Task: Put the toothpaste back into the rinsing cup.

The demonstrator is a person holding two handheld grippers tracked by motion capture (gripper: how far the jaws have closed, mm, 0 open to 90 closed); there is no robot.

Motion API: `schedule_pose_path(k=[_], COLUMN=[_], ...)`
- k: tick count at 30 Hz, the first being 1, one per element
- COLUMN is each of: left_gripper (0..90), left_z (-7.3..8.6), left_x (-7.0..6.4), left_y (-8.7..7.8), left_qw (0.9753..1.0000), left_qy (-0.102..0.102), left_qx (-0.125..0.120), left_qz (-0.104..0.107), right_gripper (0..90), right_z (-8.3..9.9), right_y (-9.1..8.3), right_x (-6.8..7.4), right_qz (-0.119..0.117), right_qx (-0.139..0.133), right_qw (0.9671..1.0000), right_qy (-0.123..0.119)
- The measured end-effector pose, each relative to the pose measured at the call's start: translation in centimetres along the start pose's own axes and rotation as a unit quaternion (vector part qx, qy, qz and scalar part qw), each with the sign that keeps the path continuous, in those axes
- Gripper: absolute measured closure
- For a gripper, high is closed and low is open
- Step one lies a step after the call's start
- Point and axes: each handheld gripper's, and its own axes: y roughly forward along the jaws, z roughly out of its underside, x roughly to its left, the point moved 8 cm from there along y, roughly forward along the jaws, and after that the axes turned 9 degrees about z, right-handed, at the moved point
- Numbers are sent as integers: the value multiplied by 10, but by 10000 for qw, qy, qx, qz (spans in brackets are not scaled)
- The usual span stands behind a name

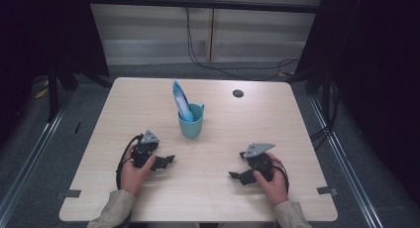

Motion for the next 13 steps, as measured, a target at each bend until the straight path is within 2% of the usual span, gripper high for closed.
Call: schedule_pose_path(k=[2, 4, 9, 13], left_gripper=[148, 145, 145, 141], left_z=[1, 1, 3, 3], left_x=[-1, -2, -3, -3], left_y=[1, 1, 1, 1], left_qw=[10000, 10000, 9998, 9998], left_qy=[80, 62, 216, 214], left_qx=[-14, -46, 35, 36], left_qz=[-19, 30, -25, -21], right_gripper=[137, 137, 137, 137], right_z=[0, 0, 0, 0], right_y=[0, 0, 0, 0], right_x=[0, 0, 0, 0], right_qz=[0, 1, 0, -2], right_qx=[0, 0, 0, -1], right_qw=[10000, 10000, 10000, 10000], right_qy=[1, 0, -1, 0])
